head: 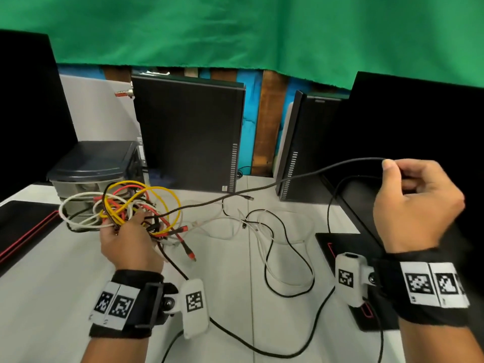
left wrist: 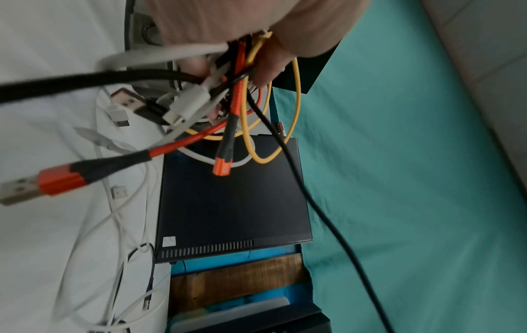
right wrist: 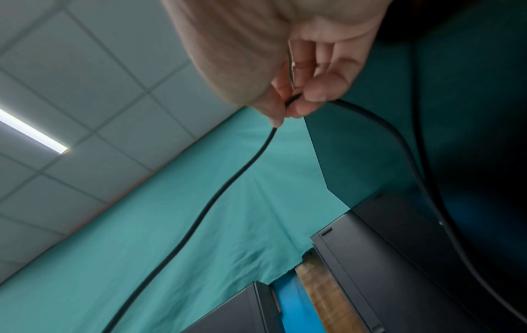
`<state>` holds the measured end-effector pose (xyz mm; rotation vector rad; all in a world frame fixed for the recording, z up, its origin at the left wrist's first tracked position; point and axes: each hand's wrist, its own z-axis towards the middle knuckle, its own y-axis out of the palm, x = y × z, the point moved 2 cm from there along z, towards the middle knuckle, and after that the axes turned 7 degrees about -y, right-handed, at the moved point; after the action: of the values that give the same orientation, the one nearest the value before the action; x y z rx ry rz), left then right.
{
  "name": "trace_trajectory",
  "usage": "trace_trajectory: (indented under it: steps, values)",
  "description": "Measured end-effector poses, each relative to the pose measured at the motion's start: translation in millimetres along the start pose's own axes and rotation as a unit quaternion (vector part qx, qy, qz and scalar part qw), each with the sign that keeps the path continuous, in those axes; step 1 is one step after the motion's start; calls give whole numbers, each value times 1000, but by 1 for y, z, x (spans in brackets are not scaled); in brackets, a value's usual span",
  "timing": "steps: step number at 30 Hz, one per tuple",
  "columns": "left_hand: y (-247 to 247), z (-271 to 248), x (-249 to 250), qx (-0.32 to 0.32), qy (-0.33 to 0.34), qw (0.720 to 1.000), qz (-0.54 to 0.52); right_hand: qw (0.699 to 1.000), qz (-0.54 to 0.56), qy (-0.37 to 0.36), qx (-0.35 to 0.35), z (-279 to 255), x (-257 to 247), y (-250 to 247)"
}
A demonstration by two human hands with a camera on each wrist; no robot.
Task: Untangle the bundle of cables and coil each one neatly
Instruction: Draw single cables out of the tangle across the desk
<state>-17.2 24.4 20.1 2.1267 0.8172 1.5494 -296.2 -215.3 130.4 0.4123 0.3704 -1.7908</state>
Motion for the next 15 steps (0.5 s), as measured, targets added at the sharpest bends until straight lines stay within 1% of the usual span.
trace_trajectory:
  steps: [2,4,6,8,9,10,11,13,14,15]
  values:
    - [0,3,1,3,-3,1000,-3,1000,8,-7,17,0,-3,0]
    - [-1,6,1,12,-2,1000,1,999,16,-4,51,2,-6,-2]
    - [-5,10,4,20,6,1000,0,996,26,21,86,8,-3,-7]
    - [-9,13,7,18,8,1000,-15,996,21,37,80,13,1,-12]
    - [-10,13,9,10,5,1000,-19,998,15,34,59,14,3,-13]
    - [-10,14,10,-2,3,1000,-17,1000,-2,24,17,12,5,-11]
    - [-10,13,10,-15,2,1000,-13,998,-32,14,-46,8,6,-6]
    - [-5,6,12,-45,1,999,-9,978,-96,24,-181,-6,10,8]
    - [-2,3,14,-57,3,998,-10,966,-115,45,-228,-15,14,14]
    - [0,0,16,-70,6,997,-14,957,-124,75,-253,-22,21,18]
